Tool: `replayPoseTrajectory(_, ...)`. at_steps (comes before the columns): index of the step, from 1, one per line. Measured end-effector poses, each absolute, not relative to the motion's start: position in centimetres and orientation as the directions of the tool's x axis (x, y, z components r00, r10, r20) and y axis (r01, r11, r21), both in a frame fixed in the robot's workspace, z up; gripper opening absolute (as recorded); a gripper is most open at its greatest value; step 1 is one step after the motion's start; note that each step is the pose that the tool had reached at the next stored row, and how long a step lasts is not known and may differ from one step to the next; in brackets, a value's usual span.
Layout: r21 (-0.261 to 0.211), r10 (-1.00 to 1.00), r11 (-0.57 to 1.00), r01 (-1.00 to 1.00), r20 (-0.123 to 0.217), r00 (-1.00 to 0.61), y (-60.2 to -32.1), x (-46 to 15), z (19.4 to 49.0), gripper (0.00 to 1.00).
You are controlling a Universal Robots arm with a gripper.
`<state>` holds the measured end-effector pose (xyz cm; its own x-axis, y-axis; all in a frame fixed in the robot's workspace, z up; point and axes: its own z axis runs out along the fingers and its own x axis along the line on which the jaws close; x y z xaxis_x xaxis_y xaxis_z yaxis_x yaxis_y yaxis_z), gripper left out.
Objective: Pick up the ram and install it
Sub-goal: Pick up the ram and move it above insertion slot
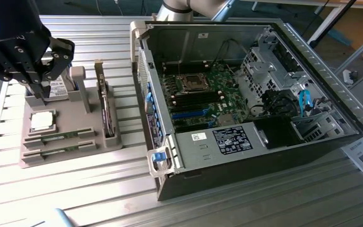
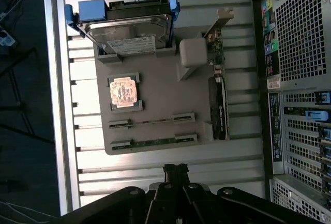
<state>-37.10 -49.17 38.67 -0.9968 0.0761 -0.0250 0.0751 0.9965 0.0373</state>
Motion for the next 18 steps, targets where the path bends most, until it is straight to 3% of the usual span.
replayPoseTrajectory(5,0.037,0.065,0.997,0.064,-0.025,-0.998,-49.17,-37.1,38.67,0.1)
replayPoseTrajectory(18,0.037,-0.355,0.934,-0.355,-0.025,-0.935,-49.17,-37.1,38.56,0.1)
